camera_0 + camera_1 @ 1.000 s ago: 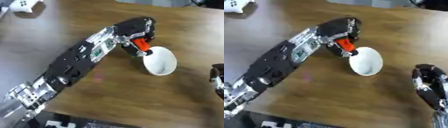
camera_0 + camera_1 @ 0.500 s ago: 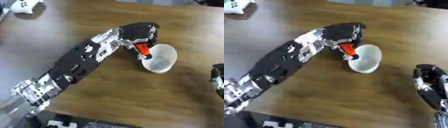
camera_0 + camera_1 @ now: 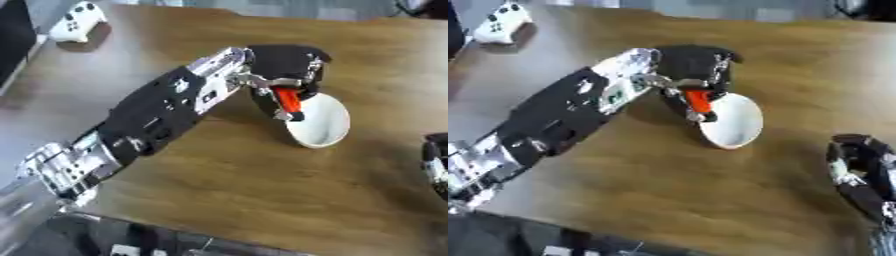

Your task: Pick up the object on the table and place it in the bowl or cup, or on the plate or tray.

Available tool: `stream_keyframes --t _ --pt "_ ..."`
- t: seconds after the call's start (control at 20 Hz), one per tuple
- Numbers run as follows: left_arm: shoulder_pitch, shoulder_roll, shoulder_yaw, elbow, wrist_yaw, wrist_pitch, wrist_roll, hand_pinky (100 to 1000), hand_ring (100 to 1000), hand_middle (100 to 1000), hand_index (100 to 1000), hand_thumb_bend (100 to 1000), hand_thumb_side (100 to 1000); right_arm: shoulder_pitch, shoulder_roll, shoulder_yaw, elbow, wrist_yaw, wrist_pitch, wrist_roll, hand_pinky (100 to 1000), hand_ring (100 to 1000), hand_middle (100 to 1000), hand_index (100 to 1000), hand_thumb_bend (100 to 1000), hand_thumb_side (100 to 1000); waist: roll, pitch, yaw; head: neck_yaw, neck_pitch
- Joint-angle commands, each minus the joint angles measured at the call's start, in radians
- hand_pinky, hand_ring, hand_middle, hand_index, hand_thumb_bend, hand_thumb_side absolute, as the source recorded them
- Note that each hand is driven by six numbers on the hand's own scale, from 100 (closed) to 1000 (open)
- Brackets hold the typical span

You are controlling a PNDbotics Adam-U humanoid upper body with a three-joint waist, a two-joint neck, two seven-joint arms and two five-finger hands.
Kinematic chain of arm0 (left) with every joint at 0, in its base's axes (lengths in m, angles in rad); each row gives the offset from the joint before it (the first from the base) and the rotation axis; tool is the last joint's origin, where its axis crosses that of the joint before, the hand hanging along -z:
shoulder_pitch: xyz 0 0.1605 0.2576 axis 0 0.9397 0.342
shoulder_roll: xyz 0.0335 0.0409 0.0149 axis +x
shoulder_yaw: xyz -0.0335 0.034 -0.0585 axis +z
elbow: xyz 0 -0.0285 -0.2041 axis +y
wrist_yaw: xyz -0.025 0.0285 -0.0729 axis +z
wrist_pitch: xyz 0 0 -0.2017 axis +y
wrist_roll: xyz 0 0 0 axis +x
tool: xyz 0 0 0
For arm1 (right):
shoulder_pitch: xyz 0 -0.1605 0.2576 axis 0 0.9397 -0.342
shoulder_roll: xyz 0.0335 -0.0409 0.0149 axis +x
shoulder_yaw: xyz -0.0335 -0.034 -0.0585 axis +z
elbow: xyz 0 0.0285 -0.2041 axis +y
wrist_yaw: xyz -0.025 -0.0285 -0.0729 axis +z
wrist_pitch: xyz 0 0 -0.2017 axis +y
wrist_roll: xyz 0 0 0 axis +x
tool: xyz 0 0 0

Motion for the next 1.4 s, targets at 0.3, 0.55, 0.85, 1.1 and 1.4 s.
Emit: stream_keyframes --t 0.3,0.55,0.85,1.1,1.4 --pt "-0.024 0.024 0.007 -0.023 0.037 0.007 -0.035 925 216 181 264 317 100 0.008 -0.015 -0.004 -0.009 0.007 0.003 0.003 137 370 432 667 280 294 0.001 -0.035 0.005 -0.016 0.000" --pt "-0.027 0.019 0.005 -0.010 0.024 -0.003 -0.038 924 215 180 265 318 100 0.010 -0.014 -0.003 -0.008 0.008 0.002 0.004 138 370 432 667 288 293 0.002 -0.039 0.002 -0.015 0.000" --pt "-0.031 0.009 0.016 0.009 0.003 -0.001 -0.026 929 211 180 267 319 100 0.010 -0.014 0.000 -0.009 0.005 0.002 0.008 138 369 431 667 294 291 0.004 -0.037 -0.011 -0.014 0.000" --pt "-0.037 0.000 0.024 0.025 -0.016 0.000 -0.014 931 209 179 268 318 100 0.010 -0.012 0.004 -0.011 0.002 0.003 0.013 138 369 431 667 294 289 0.006 -0.035 -0.021 -0.014 0.000" --pt "-0.042 -0.009 0.030 0.035 -0.027 0.002 -0.007 933 207 180 270 322 100 0.009 -0.011 0.006 -0.013 0.000 0.004 0.016 138 369 431 667 294 288 0.008 -0.033 -0.028 -0.011 0.000"
